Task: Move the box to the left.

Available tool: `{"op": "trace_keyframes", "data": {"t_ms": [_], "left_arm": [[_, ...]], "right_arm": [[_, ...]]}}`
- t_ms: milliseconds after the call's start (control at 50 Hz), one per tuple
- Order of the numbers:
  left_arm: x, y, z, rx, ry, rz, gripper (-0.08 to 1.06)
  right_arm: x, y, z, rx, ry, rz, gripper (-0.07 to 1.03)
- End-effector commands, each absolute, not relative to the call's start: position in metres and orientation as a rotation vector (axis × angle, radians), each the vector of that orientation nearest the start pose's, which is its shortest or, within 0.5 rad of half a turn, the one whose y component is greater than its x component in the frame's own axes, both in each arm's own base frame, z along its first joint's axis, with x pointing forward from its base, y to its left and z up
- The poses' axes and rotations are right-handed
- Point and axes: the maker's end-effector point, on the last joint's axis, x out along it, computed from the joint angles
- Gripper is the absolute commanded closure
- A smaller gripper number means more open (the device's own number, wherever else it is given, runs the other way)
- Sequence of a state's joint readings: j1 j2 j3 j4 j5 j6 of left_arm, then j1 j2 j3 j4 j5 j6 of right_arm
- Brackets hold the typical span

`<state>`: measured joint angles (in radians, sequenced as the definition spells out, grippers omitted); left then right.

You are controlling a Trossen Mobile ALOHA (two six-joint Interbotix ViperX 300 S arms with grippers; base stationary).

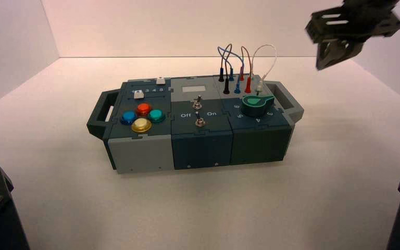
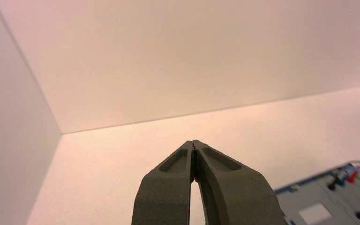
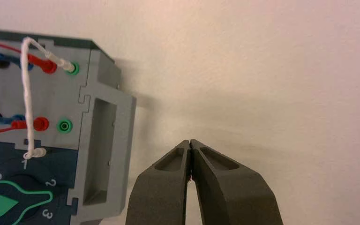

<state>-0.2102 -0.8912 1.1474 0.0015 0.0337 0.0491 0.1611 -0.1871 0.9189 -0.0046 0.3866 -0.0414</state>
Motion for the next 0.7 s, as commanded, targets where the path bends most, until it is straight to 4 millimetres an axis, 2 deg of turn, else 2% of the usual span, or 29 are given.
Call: {"op": "trace_keyframes", "data": {"t_ms": [20,400,700], "left_arm": [[0.262,-0.067,0.242,0.097,0.284,-0.258,1.00],[0.266,-0.087,0.212,0.147,0.468,-0.326,1.00],[0.264,-0.086,0.205,0.179,0.600,-0.329,1.00]], "right_arm": [[0.311,0.053,0.077,-0.142,1.104,0.179,0.99],[0.310,0.067,0.045,-0.183,1.250,0.217,0.99],[0.307,0.074,0.035,-0.198,1.294,0.233,0.98]]}}
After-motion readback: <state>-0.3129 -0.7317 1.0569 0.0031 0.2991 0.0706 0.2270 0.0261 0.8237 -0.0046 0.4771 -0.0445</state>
